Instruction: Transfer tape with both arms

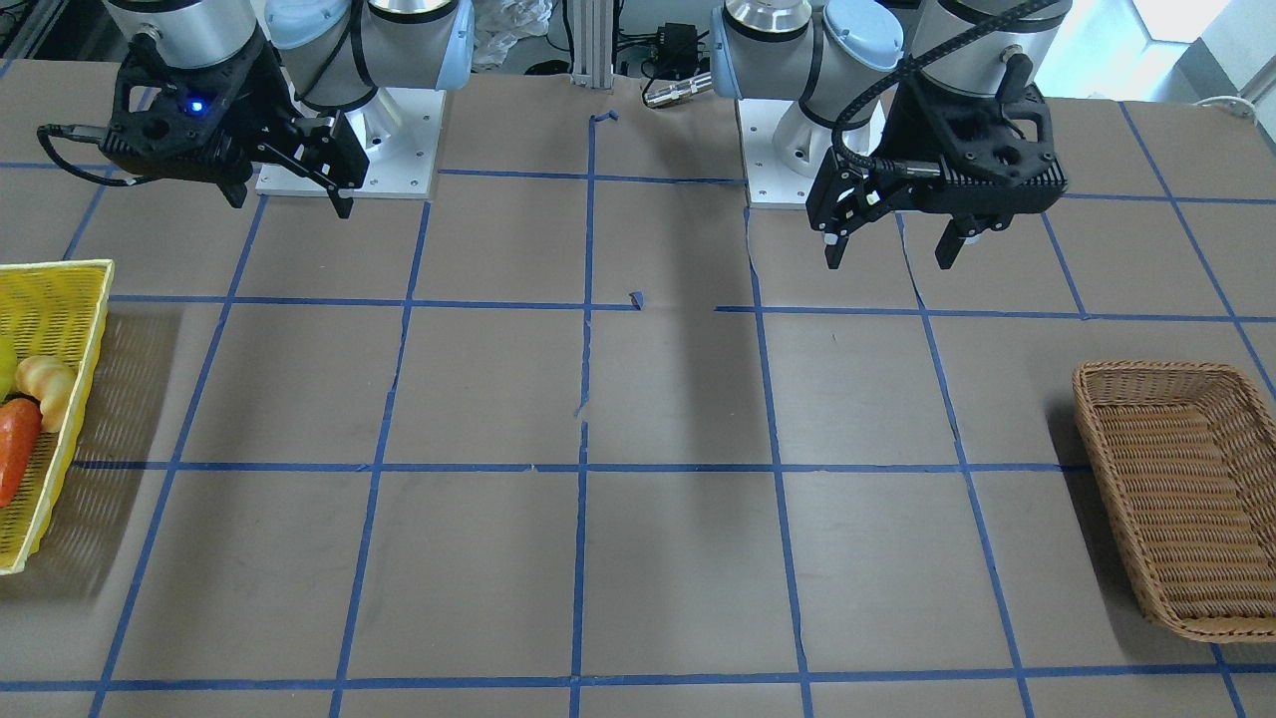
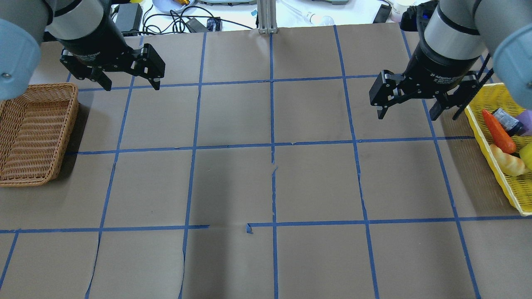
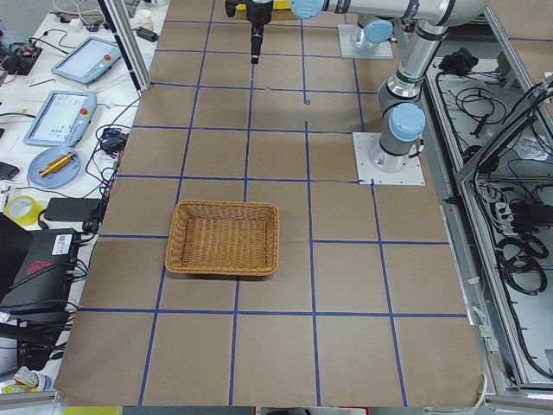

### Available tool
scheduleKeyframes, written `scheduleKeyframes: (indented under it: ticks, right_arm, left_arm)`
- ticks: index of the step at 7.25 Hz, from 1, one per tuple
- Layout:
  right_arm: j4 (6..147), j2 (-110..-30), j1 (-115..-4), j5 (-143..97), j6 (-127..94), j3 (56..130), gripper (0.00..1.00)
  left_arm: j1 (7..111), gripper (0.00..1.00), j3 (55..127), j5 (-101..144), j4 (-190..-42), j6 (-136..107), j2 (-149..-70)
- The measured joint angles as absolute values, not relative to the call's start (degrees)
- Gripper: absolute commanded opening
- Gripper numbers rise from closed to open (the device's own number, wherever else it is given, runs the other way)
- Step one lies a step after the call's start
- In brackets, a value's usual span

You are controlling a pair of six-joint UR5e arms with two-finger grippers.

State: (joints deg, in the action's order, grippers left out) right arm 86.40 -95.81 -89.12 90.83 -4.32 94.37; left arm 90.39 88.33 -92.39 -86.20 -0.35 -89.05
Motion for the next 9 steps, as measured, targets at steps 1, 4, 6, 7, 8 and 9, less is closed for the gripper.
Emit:
scheduleKeyframes:
  ticks: [1, 4, 6, 7, 8, 9]
  right_arm:
    - [86.45, -95.78, -89.12, 90.86, -4.38, 94.49, 1.0]
    - [86.33, -95.78, -89.12, 90.72, -4.53, 94.69, 1.0]
    - [86.24, -95.74, -89.12, 90.84, -4.56, 94.74, 1.0]
    - [86.23, -95.75, -89.12, 90.89, -4.57, 94.74, 1.0]
    - [86.27, -95.71, -89.07, 90.95, -4.48, 94.73, 1.0]
    - [86.7, -95.53, -88.71, 91.03, -3.38, 94.59, 1.0]
  left_arm:
    - [90.29, 1.0, 88.34, -92.38, -86.19, -0.35, -89.06]
    - [90.51, 1.0, 88.38, -92.39, -86.24, -0.33, -89.07]
    - [90.67, 1.0, 88.37, -92.43, -86.24, -0.33, -89.15]
    - [90.69, 1.0, 88.36, -92.38, -86.23, -0.3, -89.14]
    - [90.63, 1.0, 88.34, -92.33, -86.22, -0.29, -89.11]
    - [90.48, 1.0, 88.33, -92.32, -86.24, -0.32, -89.05]
